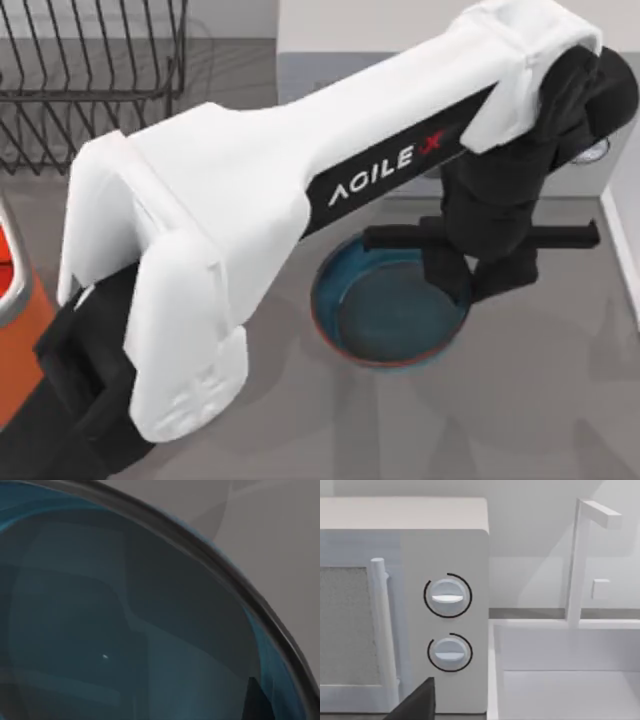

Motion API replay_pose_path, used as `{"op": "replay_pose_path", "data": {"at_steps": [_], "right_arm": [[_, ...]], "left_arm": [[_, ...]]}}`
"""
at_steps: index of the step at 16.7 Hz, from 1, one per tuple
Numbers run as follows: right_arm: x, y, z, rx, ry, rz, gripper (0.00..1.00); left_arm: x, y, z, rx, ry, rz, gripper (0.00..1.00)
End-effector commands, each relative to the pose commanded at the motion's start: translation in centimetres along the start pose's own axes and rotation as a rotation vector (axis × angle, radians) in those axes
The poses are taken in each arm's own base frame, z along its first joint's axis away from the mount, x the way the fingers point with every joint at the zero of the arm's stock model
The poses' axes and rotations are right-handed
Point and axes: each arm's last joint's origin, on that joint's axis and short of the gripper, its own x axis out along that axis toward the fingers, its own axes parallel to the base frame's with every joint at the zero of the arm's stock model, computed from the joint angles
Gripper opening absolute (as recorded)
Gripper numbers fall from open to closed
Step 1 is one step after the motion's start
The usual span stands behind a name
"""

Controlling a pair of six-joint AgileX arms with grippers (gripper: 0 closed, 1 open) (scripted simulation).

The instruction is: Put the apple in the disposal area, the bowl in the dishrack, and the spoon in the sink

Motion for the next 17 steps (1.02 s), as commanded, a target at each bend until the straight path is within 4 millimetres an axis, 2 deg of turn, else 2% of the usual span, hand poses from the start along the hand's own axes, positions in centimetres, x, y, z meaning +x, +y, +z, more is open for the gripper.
{"op": "replay_pose_path", "data": {"at_steps": [3, 8, 10, 13, 15, 17], "right_arm": [[0.0, 0.0, 0.0, 0.000, 0.000, 0.000, 1.00], [0.0, 0.0, 0.0, 0.000, 0.000, 0.000, 1.00], [0.0, 0.0, 0.0, 0.000, 0.000, 0.000, 1.00], [0.0, 0.0, 0.0, 0.000, 0.000, 0.000, 1.00], [0.0, 0.0, 0.0, 0.000, 0.000, 0.000, 1.00], [0.0, 0.0, 0.0, 0.000, 0.000, 0.000, 1.00]], "left_arm": [[-1.5, 0.3, -0.1, -0.002, -0.002, -0.003, 0.00], [-1.6, 0.4, -0.1, -0.001, -0.004, -0.005, 0.00], [-2.3, 1.2, 0.4, -0.003, -0.014, -0.025, 0.00], [-5.1, 4.6, 2.3, -0.013, -0.070, -0.109, 0.00], [-7.5, 8.3, 4.0, -0.025, -0.145, -0.189, 0.00], [-10.2, 12.9, 5.4, -0.038, -0.259, -0.274, 0.00]]}}
